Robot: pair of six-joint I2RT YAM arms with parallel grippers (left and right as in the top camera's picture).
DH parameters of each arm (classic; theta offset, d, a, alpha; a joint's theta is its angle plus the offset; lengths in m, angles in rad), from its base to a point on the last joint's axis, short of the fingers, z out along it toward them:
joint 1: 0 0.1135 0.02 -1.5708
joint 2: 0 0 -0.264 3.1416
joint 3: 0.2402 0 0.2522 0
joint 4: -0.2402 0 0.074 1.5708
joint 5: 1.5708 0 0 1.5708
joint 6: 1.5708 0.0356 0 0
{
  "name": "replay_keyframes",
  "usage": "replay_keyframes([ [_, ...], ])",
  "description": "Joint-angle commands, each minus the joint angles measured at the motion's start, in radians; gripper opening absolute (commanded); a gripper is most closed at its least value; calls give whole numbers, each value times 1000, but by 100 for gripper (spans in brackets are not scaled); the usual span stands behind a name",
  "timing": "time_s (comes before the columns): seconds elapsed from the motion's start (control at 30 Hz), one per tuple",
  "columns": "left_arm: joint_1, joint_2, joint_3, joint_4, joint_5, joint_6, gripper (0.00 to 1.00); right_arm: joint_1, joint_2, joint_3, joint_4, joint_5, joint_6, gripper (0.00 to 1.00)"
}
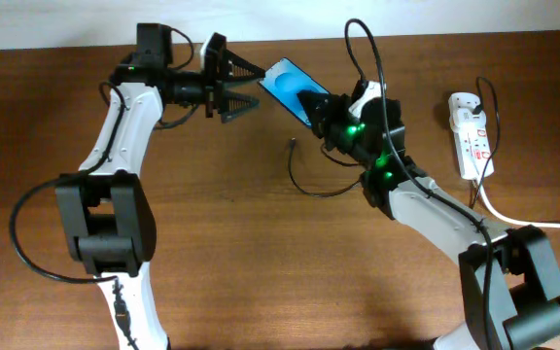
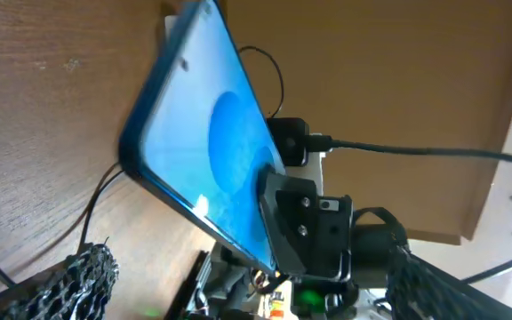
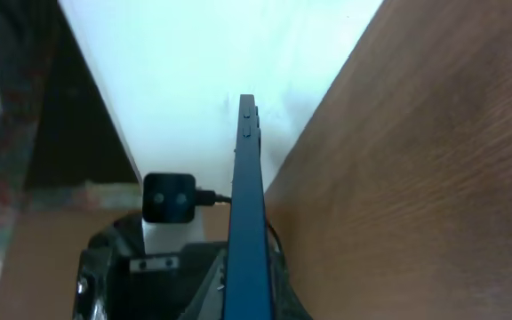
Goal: Plug charger to phone and switch on socket
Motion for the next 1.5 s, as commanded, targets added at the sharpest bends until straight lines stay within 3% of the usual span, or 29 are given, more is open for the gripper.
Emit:
replay_keyframes([
  [0.0, -16, -7, 6, 16, -35, -2, 99, 39, -18, 31, 6, 143, 99, 4],
  [0.13, -22, -7, 6, 49, -88, -100, 100, 77, -18, 63, -65, 212, 111, 4],
  [0.5, -56, -7, 6, 227, -181, -402, 83, 124, 13, 105, -72, 222, 148, 4],
  [0.73, -56, -7, 6, 227, -195, -579, 66, 147, 14, 109, -72, 237, 148, 4],
  [0.8, -56, -7, 6, 241, -195, -628, 57, 154, 14, 109, -75, 237, 148, 4],
  [0.97, -61, -7, 6, 278, -197, -663, 36, 177, 14, 109, -95, 261, 148, 4],
  [1.23, -106, -7, 6, 278, -222, -681, 35, 192, 14, 109, -94, 312, 148, 4],
  [1.47, -126, -7, 6, 278, -233, -681, 6, 198, 14, 115, -78, 308, 148, 4],
])
